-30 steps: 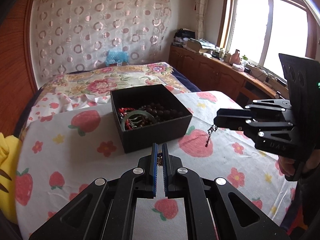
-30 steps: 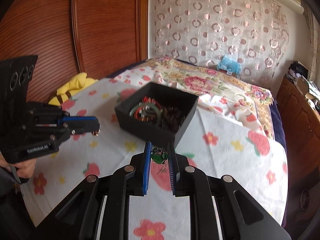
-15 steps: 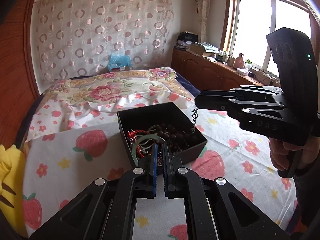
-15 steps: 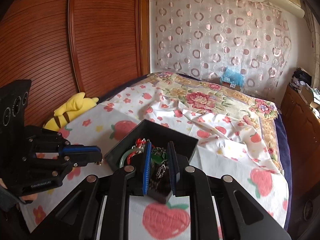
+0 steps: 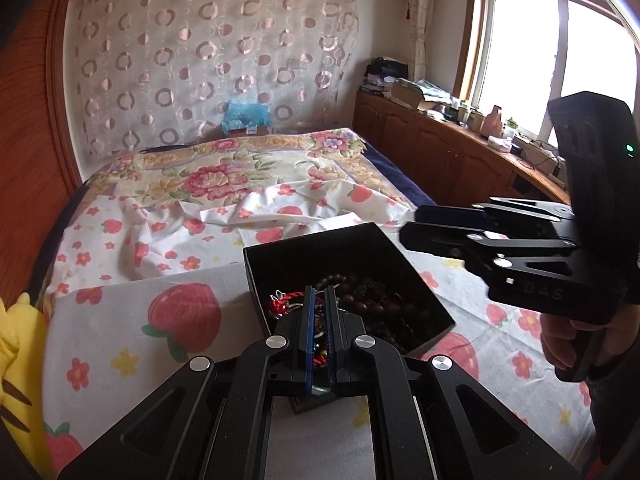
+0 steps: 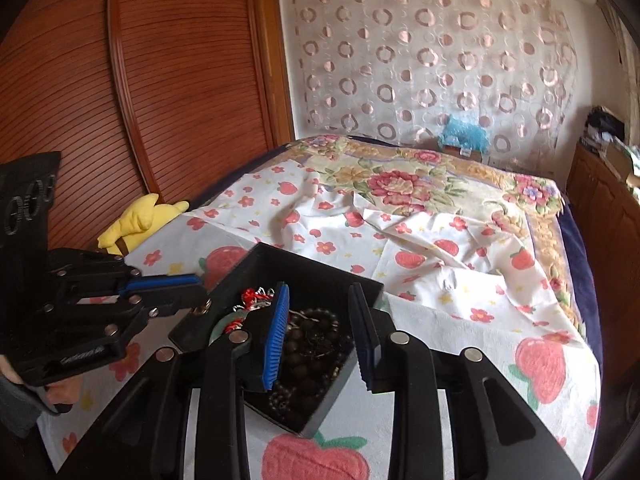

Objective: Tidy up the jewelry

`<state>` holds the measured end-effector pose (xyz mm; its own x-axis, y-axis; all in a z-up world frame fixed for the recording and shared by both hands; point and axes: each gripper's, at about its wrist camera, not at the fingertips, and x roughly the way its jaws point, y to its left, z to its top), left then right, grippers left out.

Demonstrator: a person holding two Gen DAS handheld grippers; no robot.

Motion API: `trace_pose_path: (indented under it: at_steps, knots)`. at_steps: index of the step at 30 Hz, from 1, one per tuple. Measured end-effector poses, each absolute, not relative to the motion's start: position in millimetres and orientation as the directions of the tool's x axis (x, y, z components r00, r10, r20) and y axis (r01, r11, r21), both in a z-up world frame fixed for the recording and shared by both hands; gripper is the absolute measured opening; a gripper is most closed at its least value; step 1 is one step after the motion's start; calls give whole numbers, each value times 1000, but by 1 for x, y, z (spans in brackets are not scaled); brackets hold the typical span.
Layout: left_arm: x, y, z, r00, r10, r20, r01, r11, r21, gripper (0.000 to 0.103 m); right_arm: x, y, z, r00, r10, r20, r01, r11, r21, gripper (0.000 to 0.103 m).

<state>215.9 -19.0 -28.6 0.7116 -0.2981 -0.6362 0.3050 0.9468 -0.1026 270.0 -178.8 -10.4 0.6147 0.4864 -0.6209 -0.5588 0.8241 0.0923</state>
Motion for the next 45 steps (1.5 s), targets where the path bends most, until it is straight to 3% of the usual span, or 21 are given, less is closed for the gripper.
trace_pose_path:
  at_steps: [5,9,11,13,16,21,24,45]
  knots:
    - [223,-25,-33,712,-269,-649,282,955,-87,7,263,-192,-16,632,458,-625,-530,844,83,33]
    - [209,-26,-28,735,-236,-636,255,965,-63,52,245,-204,-12,666,433,-607,-490,868,81,33]
    - [198,-25,-25,749,-219,-625,237,970,-55,63,232,-209,-11,678,430,-597,-479,874,86,39]
    - [187,-22,-22,760,-197,-619,210,976,-53,82,219,-214,-10,699,409,-587,-456,887,75,44]
    - [167,-18,-15,779,-175,-602,181,982,-51,91,191,-221,-6,736,383,-558,-422,904,64,54]
    - [134,-12,-4,806,-116,-581,120,992,-32,95,153,-232,2,788,339,-514,-362,930,58,87]
    - [115,-10,1,815,-76,-574,81,997,-17,95,130,-237,9,821,311,-478,-330,943,47,99]
    - [58,-3,15,861,-33,-508,38,999,-1,95,80,-244,21,865,279,-417,-281,958,59,100]
